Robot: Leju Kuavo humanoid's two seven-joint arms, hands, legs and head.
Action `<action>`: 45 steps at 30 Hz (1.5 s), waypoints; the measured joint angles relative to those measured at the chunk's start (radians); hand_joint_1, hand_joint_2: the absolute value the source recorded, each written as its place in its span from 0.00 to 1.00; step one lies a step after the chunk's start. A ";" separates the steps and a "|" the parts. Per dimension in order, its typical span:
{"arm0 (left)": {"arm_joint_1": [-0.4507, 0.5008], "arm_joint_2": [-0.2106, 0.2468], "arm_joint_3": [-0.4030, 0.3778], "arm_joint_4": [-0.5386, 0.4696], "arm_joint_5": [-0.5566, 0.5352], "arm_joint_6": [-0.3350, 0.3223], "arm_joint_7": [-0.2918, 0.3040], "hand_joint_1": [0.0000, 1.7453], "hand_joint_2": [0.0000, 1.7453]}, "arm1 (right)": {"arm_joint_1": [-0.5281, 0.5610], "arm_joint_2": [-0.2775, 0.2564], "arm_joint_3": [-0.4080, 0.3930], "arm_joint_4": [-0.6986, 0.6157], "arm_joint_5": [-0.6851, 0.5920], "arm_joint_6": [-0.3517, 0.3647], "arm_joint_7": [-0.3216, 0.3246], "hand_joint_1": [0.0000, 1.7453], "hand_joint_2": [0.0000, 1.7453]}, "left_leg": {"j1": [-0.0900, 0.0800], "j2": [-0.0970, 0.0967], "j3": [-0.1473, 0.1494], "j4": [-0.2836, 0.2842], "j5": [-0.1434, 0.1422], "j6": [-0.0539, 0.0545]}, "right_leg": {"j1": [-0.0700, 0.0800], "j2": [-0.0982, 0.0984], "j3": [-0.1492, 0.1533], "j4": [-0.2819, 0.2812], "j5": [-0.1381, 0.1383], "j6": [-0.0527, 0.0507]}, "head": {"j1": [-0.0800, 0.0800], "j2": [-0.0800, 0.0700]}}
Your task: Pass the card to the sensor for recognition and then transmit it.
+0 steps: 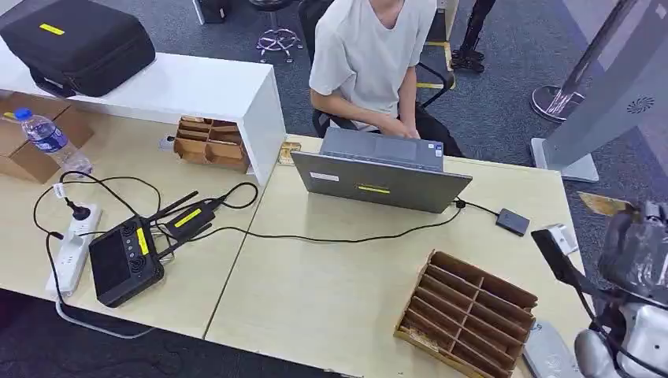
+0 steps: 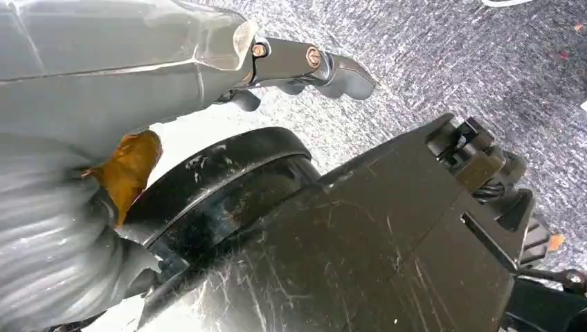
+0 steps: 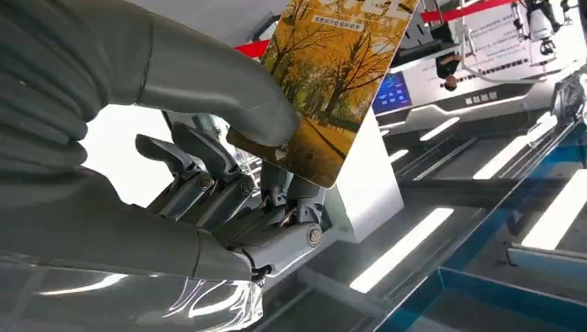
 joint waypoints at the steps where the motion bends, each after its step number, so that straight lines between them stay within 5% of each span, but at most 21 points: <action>1: 0.000 0.000 0.003 0.000 0.002 0.001 0.000 0.00 1.00 | 0.030 0.000 -0.008 -0.030 0.000 -0.005 -0.003 1.00 1.00 | 0.000 0.000 0.000 0.000 0.000 0.000 | 0.000 0.000 0.000 0.000 0.000 0.000 | 0.000 0.000; 20: 0.002 -0.002 0.038 0.000 0.039 0.049 0.003 0.00 1.00 | 0.408 0.061 -0.042 -0.371 0.031 -0.071 -0.060 1.00 1.00 | 0.000 0.001 0.001 0.000 0.000 0.000 | 0.000 0.001 0.001 0.000 0.000 0.000 | 0.000 0.000; 37: 0.002 -0.002 0.052 0.001 0.034 0.060 0.000 0.00 1.00 | 0.473 0.153 -0.045 -0.272 0.008 -0.080 -0.079 1.00 1.00 | 0.000 0.002 0.001 -0.001 0.000 0.000 | 0.000 0.001 0.000 0.000 0.000 0.000 | 0.000 0.000; 45: 0.002 -0.002 0.054 0.001 0.031 0.060 0.000 0.00 1.00 | 0.463 0.180 -0.131 -0.156 0.000 -0.101 -0.112 1.00 1.00 | 0.000 0.002 0.001 -0.001 0.000 0.000 | 0.000 0.001 0.000 0.000 -0.001 0.000 | 0.000 0.000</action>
